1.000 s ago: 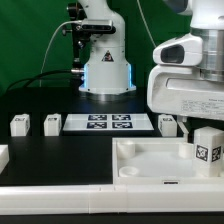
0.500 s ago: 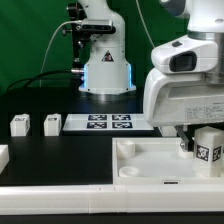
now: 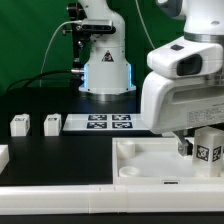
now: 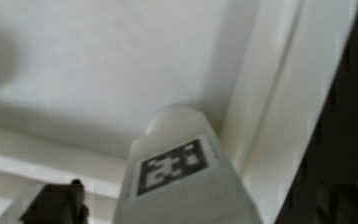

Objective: Assemble one leg

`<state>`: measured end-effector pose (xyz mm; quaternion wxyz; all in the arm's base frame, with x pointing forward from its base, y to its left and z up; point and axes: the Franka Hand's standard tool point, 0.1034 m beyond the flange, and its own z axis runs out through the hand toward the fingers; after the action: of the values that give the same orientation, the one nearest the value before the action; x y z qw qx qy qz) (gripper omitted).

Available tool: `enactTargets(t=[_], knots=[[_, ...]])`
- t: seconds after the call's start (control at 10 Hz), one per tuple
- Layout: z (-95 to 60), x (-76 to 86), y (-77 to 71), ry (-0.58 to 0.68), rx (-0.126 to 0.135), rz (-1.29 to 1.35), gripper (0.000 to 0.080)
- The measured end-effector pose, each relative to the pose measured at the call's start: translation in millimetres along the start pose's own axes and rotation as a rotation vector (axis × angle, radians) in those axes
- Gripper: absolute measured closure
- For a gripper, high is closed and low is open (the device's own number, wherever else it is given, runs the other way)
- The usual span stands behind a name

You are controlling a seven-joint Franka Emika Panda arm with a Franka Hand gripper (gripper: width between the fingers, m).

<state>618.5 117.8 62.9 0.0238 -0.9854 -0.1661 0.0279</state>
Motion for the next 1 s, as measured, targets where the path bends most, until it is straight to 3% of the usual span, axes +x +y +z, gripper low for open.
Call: enactTargets(t=[0.5,0.6,0.7,0.8,1.0], knots=[[0.2,0.2,0.2,0.001,-0.002,-0.021,0.0173],[0.3,0.1,0.3,0.001,-0.002,-0.02,0.0348],[0.4,0.1,0.3,0.0,-0.002,-0.02,0.0348],[0.4,0.1,0.4,0.0,-0.002,-0.02,0.0511],[0.4,0.1,0.5,0.0,-0.002,-0.02,0.0509]])
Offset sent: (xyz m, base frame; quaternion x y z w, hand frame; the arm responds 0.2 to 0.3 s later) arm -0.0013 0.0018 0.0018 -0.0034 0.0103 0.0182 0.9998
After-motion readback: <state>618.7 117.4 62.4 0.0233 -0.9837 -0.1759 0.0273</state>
